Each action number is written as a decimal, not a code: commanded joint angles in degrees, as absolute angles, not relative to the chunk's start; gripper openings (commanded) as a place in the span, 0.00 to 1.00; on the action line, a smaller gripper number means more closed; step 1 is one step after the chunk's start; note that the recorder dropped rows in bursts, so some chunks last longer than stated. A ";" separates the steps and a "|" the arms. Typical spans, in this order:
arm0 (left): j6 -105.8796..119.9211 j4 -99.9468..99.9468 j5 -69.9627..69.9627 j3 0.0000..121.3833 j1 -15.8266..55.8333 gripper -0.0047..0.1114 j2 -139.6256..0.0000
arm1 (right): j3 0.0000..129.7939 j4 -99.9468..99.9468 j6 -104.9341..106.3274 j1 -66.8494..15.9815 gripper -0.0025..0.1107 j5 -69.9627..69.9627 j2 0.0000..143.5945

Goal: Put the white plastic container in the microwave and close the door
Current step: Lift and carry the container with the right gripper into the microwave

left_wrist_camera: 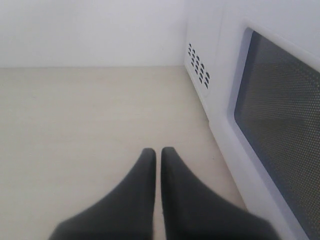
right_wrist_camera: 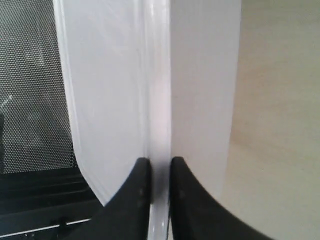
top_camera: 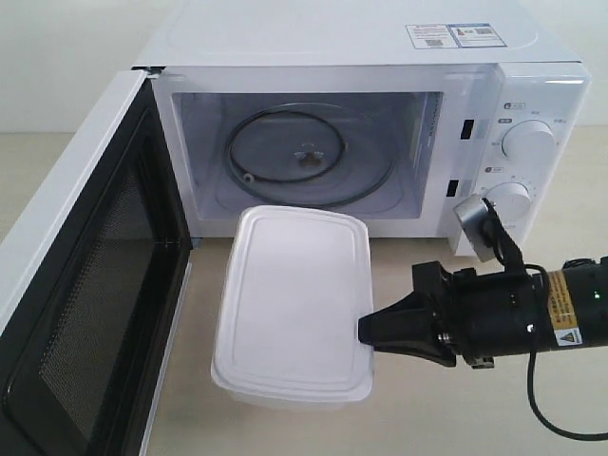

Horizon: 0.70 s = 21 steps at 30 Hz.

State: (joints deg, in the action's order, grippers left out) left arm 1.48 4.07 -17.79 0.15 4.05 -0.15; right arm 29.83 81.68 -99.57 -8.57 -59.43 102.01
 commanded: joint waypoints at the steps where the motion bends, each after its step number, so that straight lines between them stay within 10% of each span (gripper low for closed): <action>1: 1.06 4.02 -17.60 0.00 3.94 0.08 0.00 | 29.95 77.82 -98.60 -8.64 0.02 -60.07 101.17; 21: 1.06 4.02 -17.60 0.00 3.94 0.08 0.00 | 29.82 25.43 -81.94 -29.69 0.02 -54.92 101.17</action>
State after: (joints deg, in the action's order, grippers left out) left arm 1.48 4.07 -17.79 0.15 4.05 -0.15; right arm 29.73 32.64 -84.33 -28.11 -55.90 101.86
